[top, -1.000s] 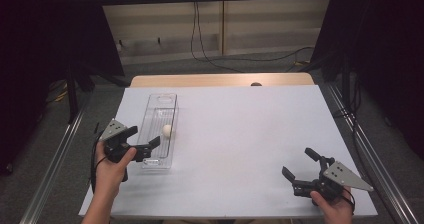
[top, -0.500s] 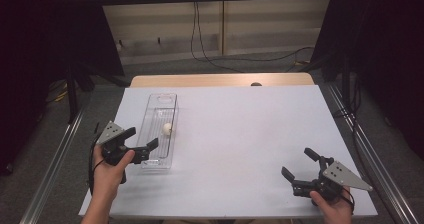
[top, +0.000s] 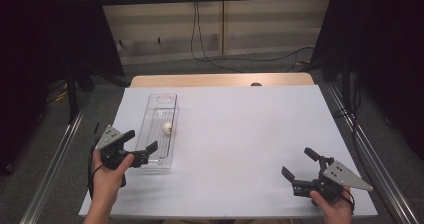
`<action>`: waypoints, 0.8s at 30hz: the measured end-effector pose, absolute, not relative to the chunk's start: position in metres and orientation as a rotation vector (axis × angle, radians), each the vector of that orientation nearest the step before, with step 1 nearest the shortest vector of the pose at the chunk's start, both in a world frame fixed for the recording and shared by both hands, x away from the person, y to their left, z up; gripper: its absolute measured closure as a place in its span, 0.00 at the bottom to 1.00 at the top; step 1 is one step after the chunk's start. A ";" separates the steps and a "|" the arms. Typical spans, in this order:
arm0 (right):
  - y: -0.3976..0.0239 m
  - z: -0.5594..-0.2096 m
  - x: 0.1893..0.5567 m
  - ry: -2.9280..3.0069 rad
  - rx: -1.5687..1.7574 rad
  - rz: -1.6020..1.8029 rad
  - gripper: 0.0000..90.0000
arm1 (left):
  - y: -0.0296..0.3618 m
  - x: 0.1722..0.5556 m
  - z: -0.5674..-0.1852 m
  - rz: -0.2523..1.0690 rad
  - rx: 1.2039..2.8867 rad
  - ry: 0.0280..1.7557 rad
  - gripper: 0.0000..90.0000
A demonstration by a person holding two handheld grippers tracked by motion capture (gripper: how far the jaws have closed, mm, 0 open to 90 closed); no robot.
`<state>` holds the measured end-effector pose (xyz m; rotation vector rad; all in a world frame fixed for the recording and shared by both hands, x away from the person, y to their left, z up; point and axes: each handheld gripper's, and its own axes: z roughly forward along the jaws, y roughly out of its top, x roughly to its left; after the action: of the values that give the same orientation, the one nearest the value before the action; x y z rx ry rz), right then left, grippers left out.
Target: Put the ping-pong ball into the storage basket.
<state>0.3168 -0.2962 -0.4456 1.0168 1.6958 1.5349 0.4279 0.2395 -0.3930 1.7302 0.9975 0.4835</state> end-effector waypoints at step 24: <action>-0.297 -0.445 0.316 1.697 1.013 1.536 0.01 | 0.240 0.418 -0.397 0.501 1.714 0.982 0.03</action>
<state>0.3163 -0.2967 -0.4450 1.0128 1.6970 1.5360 0.4182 0.2402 -0.3974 1.7140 0.9824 0.5010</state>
